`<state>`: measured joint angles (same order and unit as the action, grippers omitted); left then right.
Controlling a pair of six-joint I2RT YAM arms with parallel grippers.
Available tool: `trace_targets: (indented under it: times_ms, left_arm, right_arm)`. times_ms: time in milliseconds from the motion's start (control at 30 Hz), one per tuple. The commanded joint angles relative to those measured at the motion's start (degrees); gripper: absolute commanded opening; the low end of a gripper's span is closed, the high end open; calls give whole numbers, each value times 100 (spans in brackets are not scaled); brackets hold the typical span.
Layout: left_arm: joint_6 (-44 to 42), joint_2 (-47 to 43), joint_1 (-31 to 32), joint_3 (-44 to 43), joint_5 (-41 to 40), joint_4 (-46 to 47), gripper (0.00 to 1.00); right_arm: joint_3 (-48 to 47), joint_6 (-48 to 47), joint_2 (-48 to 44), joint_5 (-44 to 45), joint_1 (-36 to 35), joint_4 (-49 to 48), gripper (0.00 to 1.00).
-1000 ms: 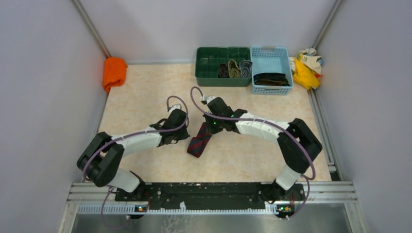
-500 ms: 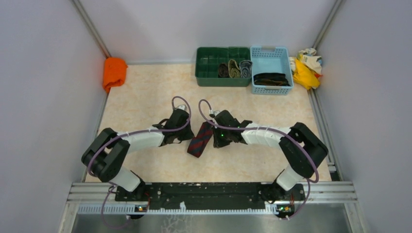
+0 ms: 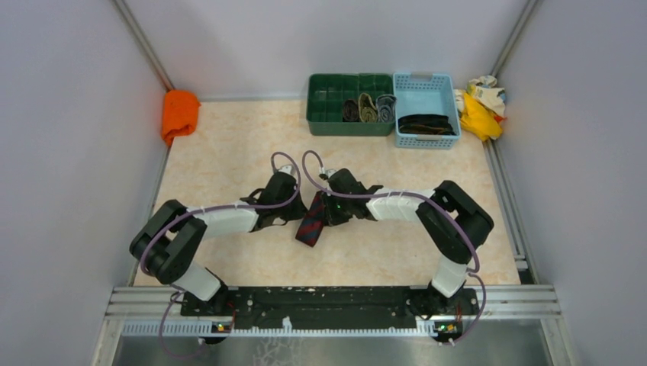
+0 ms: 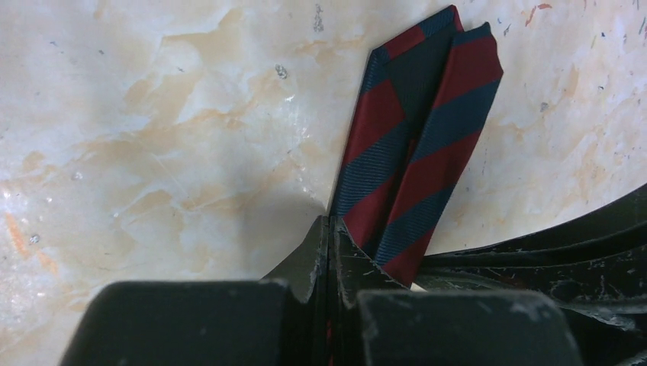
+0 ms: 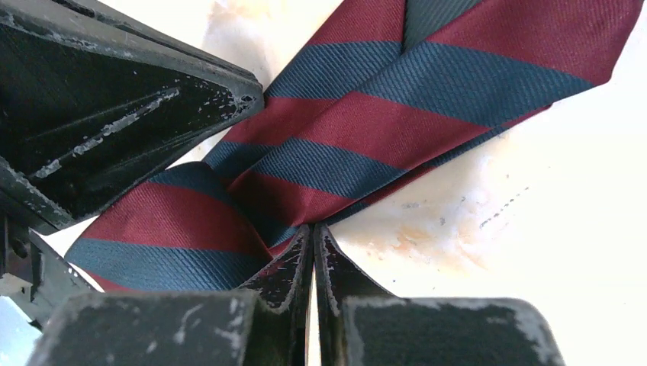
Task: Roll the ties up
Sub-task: Roll the tie at the center of the board.
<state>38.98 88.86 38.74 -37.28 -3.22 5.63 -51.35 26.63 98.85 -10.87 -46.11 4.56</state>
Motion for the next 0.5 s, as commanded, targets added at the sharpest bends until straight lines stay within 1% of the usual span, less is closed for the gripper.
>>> trace_targets:
  times_ms: [0, 167, 300, 367, 467]
  left_arm:
    - [-126, 293, 2, 132, 29, -265, 0]
    - [-187, 296, -34, -80, -329, -530, 0]
    - [-9, 50, -170, -218, -908, -1088, 0]
    - [48, -119, -312, -229, -1139, -1226, 0]
    - [-5, -128, -422, -282, -1186, -1243, 0]
  right_arm:
    - [-240, -90, 137, 48, -45, -24, 0]
    - [-328, -373, -25, 311, -47, 210, 0]
    - [-451, -746, -368, 954, -47, 701, 0]
    - [-558, -921, -539, 1511, -13, 1013, 0]
    - [-806, -1119, -644, 1911, 117, 1298, 0]
